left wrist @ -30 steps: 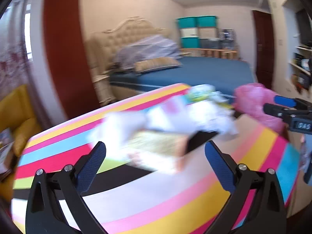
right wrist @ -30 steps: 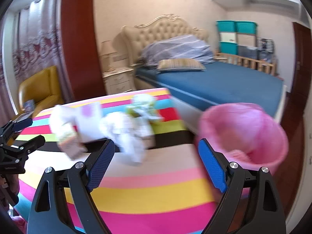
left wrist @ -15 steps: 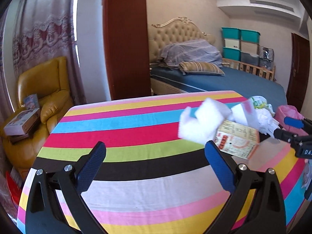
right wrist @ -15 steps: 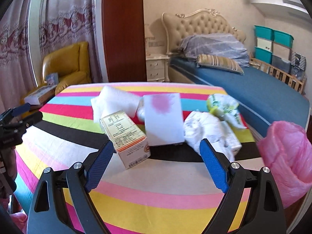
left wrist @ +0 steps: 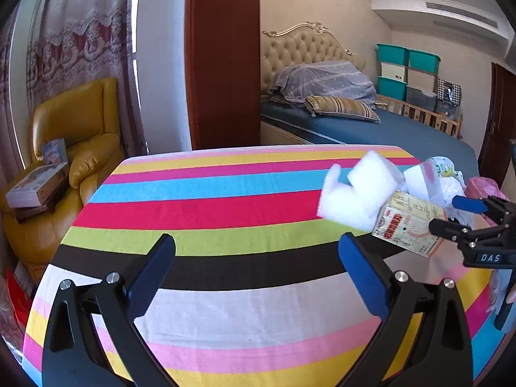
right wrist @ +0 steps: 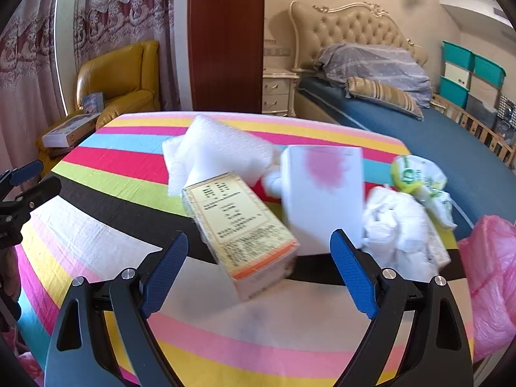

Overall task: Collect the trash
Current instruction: 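Move both open tools back over the table toward the cream medicine box and foam sheet, then grasp the cream printed medicine box with the right tool while the left tool grasps the white foam sheet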

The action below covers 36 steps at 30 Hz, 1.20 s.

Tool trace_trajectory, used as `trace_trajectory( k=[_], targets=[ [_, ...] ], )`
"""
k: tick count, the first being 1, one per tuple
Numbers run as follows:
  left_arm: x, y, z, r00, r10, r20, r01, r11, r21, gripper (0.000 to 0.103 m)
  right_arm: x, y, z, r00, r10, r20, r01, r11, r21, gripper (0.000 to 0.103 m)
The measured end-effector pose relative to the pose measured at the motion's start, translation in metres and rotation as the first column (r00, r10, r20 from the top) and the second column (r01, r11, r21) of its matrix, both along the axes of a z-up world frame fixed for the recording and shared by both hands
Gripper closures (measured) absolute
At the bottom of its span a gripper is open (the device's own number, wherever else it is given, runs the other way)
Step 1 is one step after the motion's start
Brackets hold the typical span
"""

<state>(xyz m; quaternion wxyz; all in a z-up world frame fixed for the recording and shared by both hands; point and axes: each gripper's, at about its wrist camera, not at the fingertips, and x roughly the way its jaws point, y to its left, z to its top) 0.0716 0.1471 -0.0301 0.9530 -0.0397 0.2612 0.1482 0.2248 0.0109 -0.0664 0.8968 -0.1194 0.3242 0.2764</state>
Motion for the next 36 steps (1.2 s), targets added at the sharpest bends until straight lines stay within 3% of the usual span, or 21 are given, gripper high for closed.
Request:
trace_trajectory(
  k=[14,22,26,29,34,36],
  targets=[
    [-0.016,0.037,-0.012,0.998,0.055,-0.022,-0.055,0.998,-0.041,0.005,0.001,0.031,-0.014,0.999,0.024,-0.041,-0.024,1.0,-0.01,0.018],
    [-0.019,0.045,-0.016,0.996,0.082,-0.039,-0.085,0.994,-0.066,0.005,-0.025,0.031,-0.01,0.989,0.139,-0.055,-0.137,0.99,0.035,0.018],
    [-0.019,0.039,-0.02,0.995,0.08,-0.055,-0.083,0.995,-0.056,0.005,-0.023,0.029,-0.007,0.994,0.112,-0.017,-0.112,0.994,0.014,0.018],
    [-0.019,0.036,-0.021,0.996,0.068,-0.06,-0.072,0.996,-0.06,0.005,-0.014,0.027,-0.009,0.995,0.095,-0.042,-0.095,0.995,0.016,0.018],
    [-0.015,0.028,-0.021,0.997,0.045,-0.068,-0.048,0.997,-0.056,0.005,-0.016,0.033,-0.016,0.99,0.125,-0.064,-0.126,0.992,-0.014,0.026],
    [-0.012,0.024,-0.021,0.997,0.033,-0.075,-0.037,0.998,-0.058,0.005,-0.018,0.037,-0.018,0.99,0.131,-0.058,-0.134,0.99,-0.045,0.035]
  ],
)
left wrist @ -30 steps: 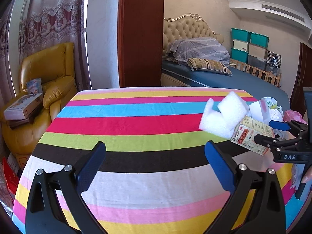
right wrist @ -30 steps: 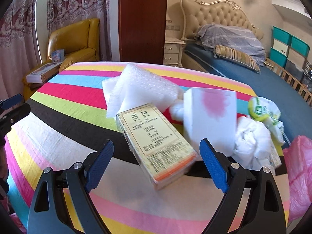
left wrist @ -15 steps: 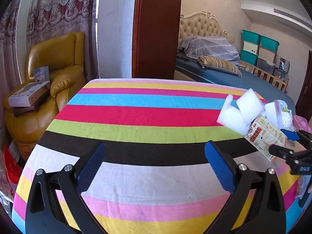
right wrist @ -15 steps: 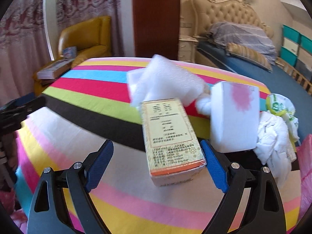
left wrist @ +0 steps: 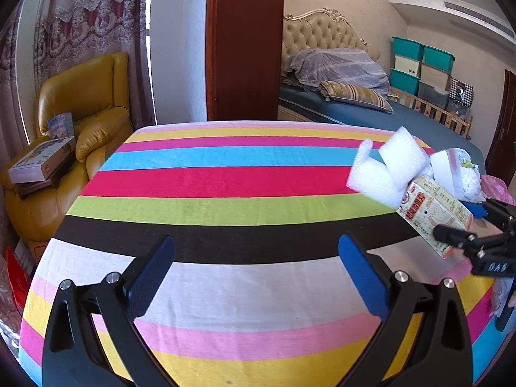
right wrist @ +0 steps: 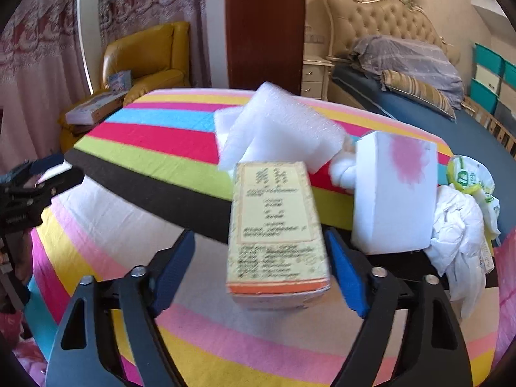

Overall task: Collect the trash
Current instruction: 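Grasp the cream printed medicine box with the right tool while the left tool grasps the white foam sheet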

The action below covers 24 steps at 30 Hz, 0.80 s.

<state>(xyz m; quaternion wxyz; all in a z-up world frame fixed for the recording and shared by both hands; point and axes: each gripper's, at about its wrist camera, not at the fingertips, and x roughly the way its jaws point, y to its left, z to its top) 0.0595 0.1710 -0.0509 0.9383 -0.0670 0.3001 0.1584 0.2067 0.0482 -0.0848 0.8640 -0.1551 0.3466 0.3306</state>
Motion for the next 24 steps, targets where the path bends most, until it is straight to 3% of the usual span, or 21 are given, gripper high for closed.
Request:
trace_trajectory(
  k=[3,11,19,24],
  targets=[
    [0.004,-0.01,0.0,1.0,-0.023,-0.009,0.023,1.0,0.005,0.005,-0.006,-0.003,-0.002,0.999,-0.008,0.033,0.01,0.999,-0.041,0.054],
    [0.024,-0.046,0.003,0.993,-0.117,-0.015,0.117,0.993,0.006,0.005,-0.033,-0.046,0.009,0.996,-0.024,0.085,0.022,0.999,0.023,0.054],
    [0.069,-0.088,0.009,0.972,-0.233,0.0,0.233,0.972,0.0,0.005,-0.047,-0.101,0.015,0.993,-0.08,0.089,0.07,0.992,0.104,0.054],
    [0.101,-0.107,0.018,0.966,-0.256,0.03,0.255,0.967,0.024,0.005,-0.048,-0.123,0.016,0.987,-0.128,0.093,0.113,0.982,0.153,0.054]
  ],
)
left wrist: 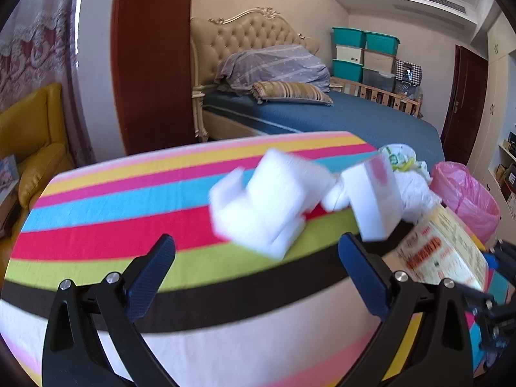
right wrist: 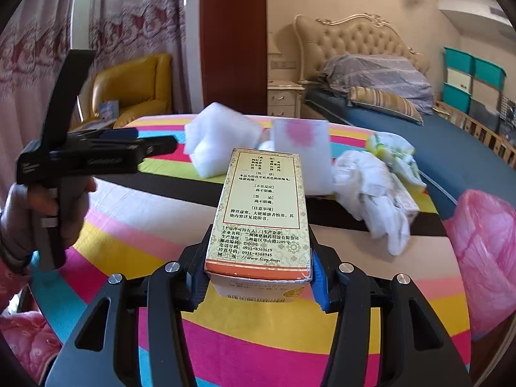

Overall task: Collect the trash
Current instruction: 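Grasp the cream printed medicine box with the right tool while the left tool grasps the white foam sheet, then carry the medicine box and foam sheet over the pink bin while both tools open to drop them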

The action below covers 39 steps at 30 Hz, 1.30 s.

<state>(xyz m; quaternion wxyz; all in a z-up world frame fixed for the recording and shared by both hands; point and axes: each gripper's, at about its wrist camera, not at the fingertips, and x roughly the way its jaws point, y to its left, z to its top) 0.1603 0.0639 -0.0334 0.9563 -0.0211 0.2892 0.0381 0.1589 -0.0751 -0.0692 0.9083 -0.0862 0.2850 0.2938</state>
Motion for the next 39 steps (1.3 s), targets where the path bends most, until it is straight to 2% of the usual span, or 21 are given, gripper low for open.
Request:
trace_trajectory(
  k=[3,6,7,8,9,10,11,17,22,28,39],
  targets=[
    [0.02,-0.013,0.001,1.0,-0.004,0.012,0.004,0.999,0.033,0.005,0.001,-0.014,0.0,1.0,-0.022,-0.003,0.022,0.999,0.028,0.054],
    [0.036,-0.02,-0.002,1.0,-0.011,0.005,0.011,0.999,0.049,0.022,0.002,-0.026,0.001,0.999,-0.033,-0.002,0.033,0.998,0.047,0.054],
    [0.038,-0.02,-0.004,1.0,-0.016,0.0,0.016,0.999,0.046,0.034,0.002,-0.028,0.001,0.999,-0.035,-0.003,0.035,0.998,0.051,0.054],
    [0.043,-0.02,-0.008,0.999,-0.033,-0.008,0.033,0.999,0.032,0.053,0.002,-0.029,0.001,0.999,-0.038,-0.002,0.038,0.998,0.052,0.054],
    [0.045,-0.019,-0.01,0.999,-0.044,-0.019,0.044,0.999,0.016,0.06,0.002,-0.03,0.0,0.999,-0.039,-0.002,0.039,0.998,0.055,0.054],
    [0.048,-0.018,-0.014,0.998,-0.049,-0.033,0.05,0.999,0.003,0.075,0.001,-0.031,0.0,0.999,-0.039,-0.004,0.039,0.998,0.059,0.054],
    [0.047,-0.017,-0.017,0.998,-0.045,-0.032,0.045,0.999,0.001,0.077,0.001,-0.033,-0.001,0.999,-0.041,-0.006,0.041,0.997,0.064,0.054],
    [0.018,-0.02,-0.006,0.998,-0.041,0.056,0.04,0.999,0.018,0.086,-0.002,-0.034,-0.004,0.999,-0.038,-0.016,0.039,0.996,0.083,0.054],
    [-0.009,-0.023,-0.003,0.997,-0.037,0.07,0.037,0.999,0.004,0.088,-0.007,-0.029,-0.003,1.0,-0.022,-0.01,0.023,0.996,0.08,0.054],
    [-0.037,-0.033,-0.002,0.996,-0.048,0.08,0.047,0.999,0.024,0.088,-0.013,-0.029,0.001,1.0,-0.021,0.0,0.021,0.997,0.076,0.054],
    [-0.066,-0.046,0.001,0.993,-0.077,0.091,0.075,0.997,0.03,0.088,-0.026,-0.032,0.012,0.999,-0.017,0.028,0.015,0.997,0.08,0.054]
  ],
)
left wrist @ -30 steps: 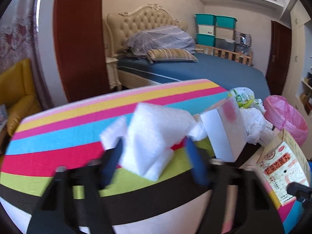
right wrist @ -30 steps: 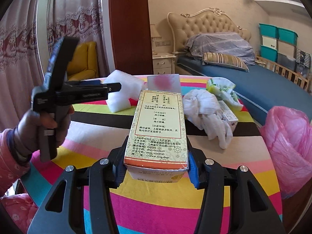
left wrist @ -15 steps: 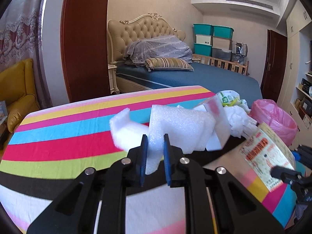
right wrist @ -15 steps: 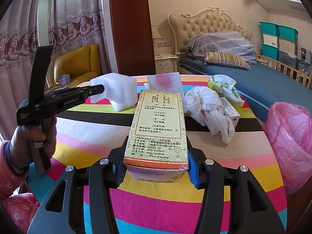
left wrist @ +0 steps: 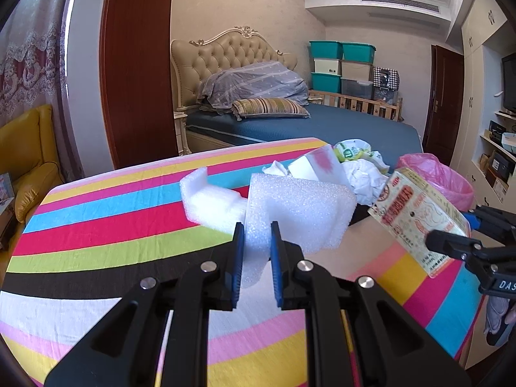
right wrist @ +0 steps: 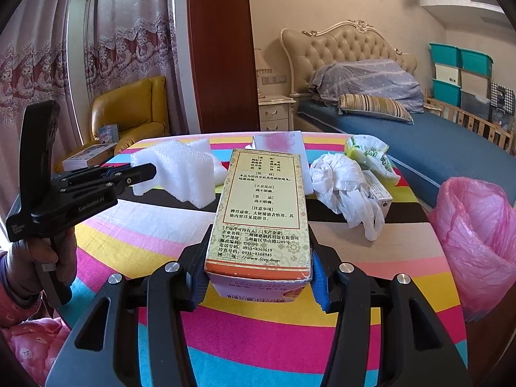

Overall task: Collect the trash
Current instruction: 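Carry the medicine box and foam sheet over the pink bin while both tools open to drop them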

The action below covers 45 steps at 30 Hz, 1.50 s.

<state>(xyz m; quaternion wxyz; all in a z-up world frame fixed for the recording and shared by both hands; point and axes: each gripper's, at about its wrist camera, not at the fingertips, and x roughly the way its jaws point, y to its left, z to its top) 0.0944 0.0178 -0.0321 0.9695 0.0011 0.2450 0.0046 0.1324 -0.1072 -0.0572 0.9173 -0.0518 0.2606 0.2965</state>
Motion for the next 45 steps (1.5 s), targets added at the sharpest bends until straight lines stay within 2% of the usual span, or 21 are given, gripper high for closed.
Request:
trace_trajectory(
  k=[14,27,35,45],
  targets=[
    [-0.016,-0.017,0.009,0.998,-0.051,0.026,0.052,0.999,-0.009,0.088,-0.012,-0.019,0.012,0.999,-0.027,0.035,0.026,0.999,0.024,0.054],
    [0.002,-0.047,0.02,0.988,-0.152,0.02,0.153,0.988,-0.039,0.088,-0.009,-0.06,0.021,0.992,-0.116,0.053,0.113,0.992,0.058,0.054],
    [0.019,-0.08,0.025,0.971,-0.24,0.001,0.24,0.969,-0.062,0.088,-0.002,-0.097,0.027,0.975,-0.214,0.061,0.209,0.975,0.078,0.054],
    [0.055,-0.136,0.03,0.935,-0.354,-0.026,0.351,0.933,-0.077,0.088,0.01,-0.154,0.035,0.938,-0.339,0.077,0.333,0.939,0.084,0.054]
  ],
)
